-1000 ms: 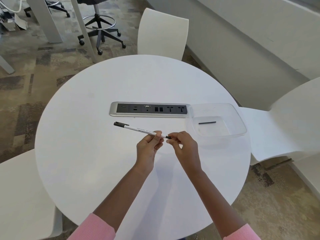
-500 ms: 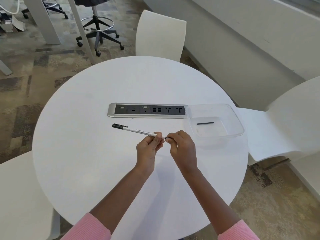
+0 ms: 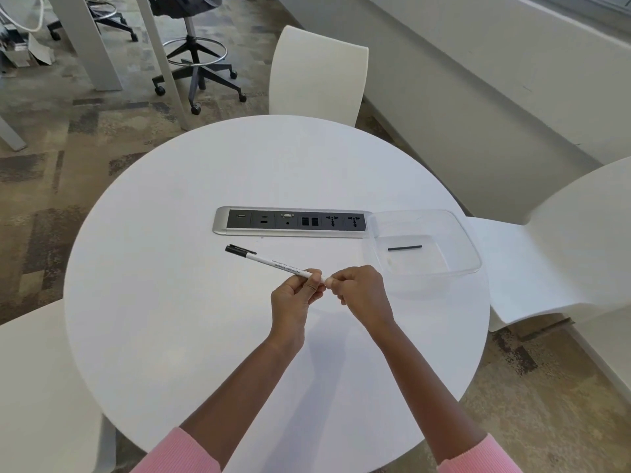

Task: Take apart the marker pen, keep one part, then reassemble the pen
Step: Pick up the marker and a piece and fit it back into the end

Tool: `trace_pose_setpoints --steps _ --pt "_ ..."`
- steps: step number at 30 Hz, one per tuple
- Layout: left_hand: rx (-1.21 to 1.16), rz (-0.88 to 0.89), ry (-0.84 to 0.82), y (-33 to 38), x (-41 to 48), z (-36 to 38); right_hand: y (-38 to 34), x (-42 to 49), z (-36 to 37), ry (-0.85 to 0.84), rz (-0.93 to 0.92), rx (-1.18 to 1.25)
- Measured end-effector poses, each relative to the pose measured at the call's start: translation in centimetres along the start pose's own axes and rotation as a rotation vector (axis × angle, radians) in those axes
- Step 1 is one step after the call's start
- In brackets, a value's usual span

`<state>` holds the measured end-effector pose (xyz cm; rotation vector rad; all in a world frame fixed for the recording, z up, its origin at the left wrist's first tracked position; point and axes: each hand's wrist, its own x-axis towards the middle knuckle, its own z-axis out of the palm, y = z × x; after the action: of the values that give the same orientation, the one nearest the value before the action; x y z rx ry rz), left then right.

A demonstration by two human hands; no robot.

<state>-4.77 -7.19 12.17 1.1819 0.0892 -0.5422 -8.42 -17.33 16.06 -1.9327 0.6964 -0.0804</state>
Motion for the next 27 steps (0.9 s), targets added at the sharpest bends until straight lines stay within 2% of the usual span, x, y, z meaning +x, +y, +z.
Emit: trace_pose_setpoints --steps 2,5,11,16,22,27 --pt "0.009 0.003 -0.004 0.0 0.0 -0.2 0.0 0.1 -0.1 -0.043 0.045 0.069" --pt "-0.011 -0.006 0.011 0.2 0.0 -0.6 0.3 -0.1 0.0 -0.075 0.004 0.076" --pt "-0.060 -0.041 0.048 -0.1 -0.3 -1.1 2.3 -1.1 1.3 0.088 -0.411 -0.368" --pt "-0.090 -0.055 0.060 -0.2 -0.5 -1.1 3.0 -1.3 1.7 0.237 -0.599 -0.590" --pt "-0.084 -0.057 0.060 -0.2 -0.7 -0.8 3.6 -1.0 1.9 0.248 -0.604 -0.579" --pt "-0.047 -0.023 0.044 -0.2 -1.0 -0.7 3.2 -1.0 2.0 0.179 -0.510 -0.415"
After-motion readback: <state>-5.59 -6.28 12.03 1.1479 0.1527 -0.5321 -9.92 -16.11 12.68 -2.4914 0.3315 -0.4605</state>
